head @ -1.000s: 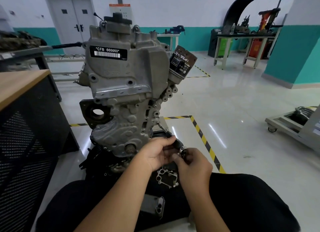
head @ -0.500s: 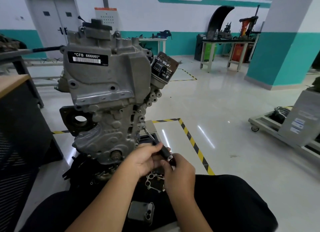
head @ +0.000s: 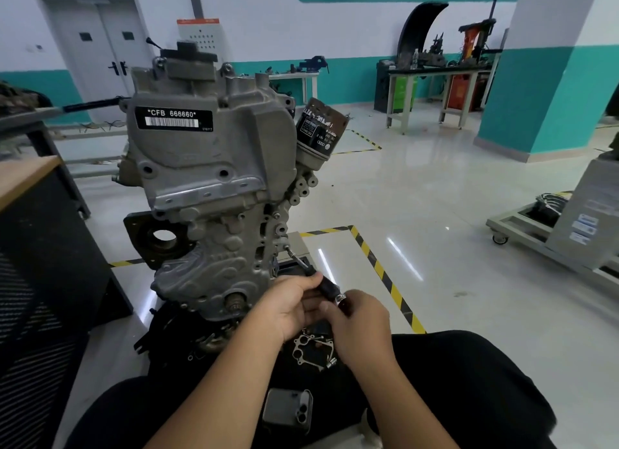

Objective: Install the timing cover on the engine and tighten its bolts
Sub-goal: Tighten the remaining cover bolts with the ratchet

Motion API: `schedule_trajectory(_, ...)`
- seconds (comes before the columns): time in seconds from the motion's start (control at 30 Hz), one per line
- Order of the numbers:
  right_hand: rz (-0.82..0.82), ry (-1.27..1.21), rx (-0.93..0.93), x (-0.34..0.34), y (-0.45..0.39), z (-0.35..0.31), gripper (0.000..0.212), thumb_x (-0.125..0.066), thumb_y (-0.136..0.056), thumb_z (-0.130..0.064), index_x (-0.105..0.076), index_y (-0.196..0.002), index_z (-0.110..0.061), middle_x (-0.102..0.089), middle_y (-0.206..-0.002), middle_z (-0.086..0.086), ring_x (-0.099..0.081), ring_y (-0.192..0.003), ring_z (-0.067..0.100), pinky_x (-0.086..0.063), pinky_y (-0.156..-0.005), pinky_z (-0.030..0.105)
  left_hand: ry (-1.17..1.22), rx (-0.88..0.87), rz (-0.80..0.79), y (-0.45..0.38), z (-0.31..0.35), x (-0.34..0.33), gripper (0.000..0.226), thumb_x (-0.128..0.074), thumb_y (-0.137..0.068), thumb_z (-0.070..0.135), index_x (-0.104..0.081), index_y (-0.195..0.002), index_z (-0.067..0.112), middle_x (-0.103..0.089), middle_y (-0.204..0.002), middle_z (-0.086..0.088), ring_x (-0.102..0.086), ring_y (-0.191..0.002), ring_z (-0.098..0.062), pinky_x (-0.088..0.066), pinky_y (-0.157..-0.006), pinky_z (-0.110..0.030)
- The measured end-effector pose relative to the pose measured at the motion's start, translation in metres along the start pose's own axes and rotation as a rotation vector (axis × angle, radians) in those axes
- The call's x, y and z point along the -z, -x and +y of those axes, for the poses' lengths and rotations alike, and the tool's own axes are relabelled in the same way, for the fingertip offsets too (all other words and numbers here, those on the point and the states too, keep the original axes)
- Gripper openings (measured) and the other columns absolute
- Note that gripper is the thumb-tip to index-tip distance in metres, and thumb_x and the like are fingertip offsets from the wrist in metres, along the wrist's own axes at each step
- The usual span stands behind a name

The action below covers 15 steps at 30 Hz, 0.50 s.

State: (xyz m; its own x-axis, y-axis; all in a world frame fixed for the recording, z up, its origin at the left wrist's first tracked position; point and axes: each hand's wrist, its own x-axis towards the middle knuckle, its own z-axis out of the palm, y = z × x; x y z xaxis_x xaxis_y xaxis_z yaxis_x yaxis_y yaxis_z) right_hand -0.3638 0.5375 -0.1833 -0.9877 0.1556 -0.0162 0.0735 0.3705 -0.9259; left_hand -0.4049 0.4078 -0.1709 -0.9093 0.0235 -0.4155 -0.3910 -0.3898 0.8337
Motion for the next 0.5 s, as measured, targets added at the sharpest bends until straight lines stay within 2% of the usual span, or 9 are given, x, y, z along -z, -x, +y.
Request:
schedule_trajectory(0.07,0.112,0.223,0.127,0.0,0.001,0.0,0.009,-0.073,-0.09,-0.021,-0.072,-0.098,-0.025,-0.067,-0.084,-0.007,-0.061,-0.079,0.014,-0.051,-0.064,0.029,0.041,-0.004,0.033,0.002,-0.003,-0.002,0.014,-0.064,-0.097,0.011,-0.068,-0.093,-0.003,-0.076,-0.09,-0.022,-0.075,-0.068,-0.031,-0.06,-0.053,-0.037)
schedule_trajectory(0.1,0.148,0.281,0.14,-0.002,0.002,-0.002,0.021,-0.072,-0.089,-0.018,-0.073,-0.108,-0.027,-0.069,-0.095,-0.007,-0.06,-0.091,0.017,-0.052,-0.071,0.031,0.062,-0.013,0.046,0.003,-0.004,-0.003,0.014,-0.064,-0.097,0.01,-0.068,-0.093,-0.002,-0.077,-0.09,-0.022,-0.076,-0.071,-0.032,-0.061,-0.056,-0.039)
schedule_trajectory(0.17,0.197,0.263,0.092,-0.004,0.007,-0.002,0.035,-0.074,-0.084,-0.015,-0.074,-0.115,-0.032,-0.065,-0.116,-0.009,-0.055,-0.11,0.02,-0.051,-0.082,0.034,0.091,-0.032,0.067,0.004,-0.006,-0.003,0.012,-0.062,-0.098,0.009,-0.066,-0.094,-0.002,-0.076,-0.091,-0.024,-0.076,-0.073,-0.033,-0.062,-0.059,-0.042)
schedule_trajectory(0.2,0.224,0.196,0.091,-0.005,0.01,-0.003,0.036,-0.077,-0.08,-0.016,-0.074,-0.113,-0.032,-0.062,-0.119,-0.009,-0.054,-0.111,0.02,-0.052,-0.083,0.036,0.102,-0.041,0.073,0.005,-0.007,-0.003,0.012,-0.061,-0.099,0.008,-0.064,-0.094,-0.002,-0.076,-0.091,-0.025,-0.076,-0.073,-0.033,-0.062,-0.059,-0.042)
schedule_trajectory(0.23,0.266,0.151,0.07,-0.007,0.015,-0.002,0.036,-0.081,-0.076,-0.018,-0.071,-0.109,-0.031,-0.059,-0.116,-0.008,-0.056,-0.106,0.018,-0.053,-0.077,0.034,0.11,-0.049,0.074,0.006,-0.007,-0.003,0.011,-0.06,-0.099,0.007,-0.063,-0.093,-0.002,-0.075,-0.09,-0.025,-0.076,-0.071,-0.033,-0.062,-0.058,-0.041)
schedule_trajectory(0.3,0.259,-0.149,-0.163,-0.012,0.02,0.008,0.035,-0.085,-0.071,-0.023,-0.065,-0.099,-0.024,-0.06,-0.1,-0.004,-0.062,-0.084,0.014,-0.049,-0.061,0.027,0.136,-0.063,0.061,0.006,-0.009,-0.003,0.012,-0.058,-0.1,0.006,-0.062,-0.092,-0.001,-0.075,-0.089,-0.026,-0.075,-0.07,-0.033,-0.062,-0.057,-0.04)
schedule_trajectory(0.4,-0.115,-0.848,-0.628,-0.017,0.029,0.009,0.032,-0.082,-0.079,-0.025,-0.068,-0.104,-0.008,-0.065,-0.084,0.01,-0.063,-0.064,0.022,-0.055,-0.057,0.033,0.195,-0.087,0.013,0.006,-0.016,-0.001,0.015,-0.053,-0.103,0.006,-0.065,-0.096,0.0,-0.074,-0.09,-0.026,-0.075,-0.074,-0.033,-0.063,-0.063,-0.042)
schedule_trajectory(0.43,-0.187,-0.951,-0.635,-0.019,0.03,0.009,0.032,-0.078,-0.083,-0.023,-0.068,-0.107,-0.004,-0.065,-0.083,0.013,-0.062,-0.061,0.023,-0.055,-0.056,0.034,0.212,-0.093,0.002,0.006,-0.018,0.001,0.017,-0.052,-0.103,0.006,-0.066,-0.097,0.0,-0.074,-0.091,-0.026,-0.074,-0.075,-0.033,-0.063,-0.065,-0.043)
schedule_trajectory(0.5,-0.119,-0.929,-0.501,-0.023,0.026,0.009,0.03,-0.075,-0.087,-0.019,-0.067,-0.109,0.001,-0.066,-0.076,0.014,-0.06,-0.058,0.021,-0.053,-0.054,0.034,0.245,-0.102,-0.01,0.006,-0.021,0.005,0.019,-0.05,-0.104,0.006,-0.066,-0.097,-0.001,-0.073,-0.09,-0.025,-0.074,-0.075,-0.033,-0.062,-0.061,-0.04)
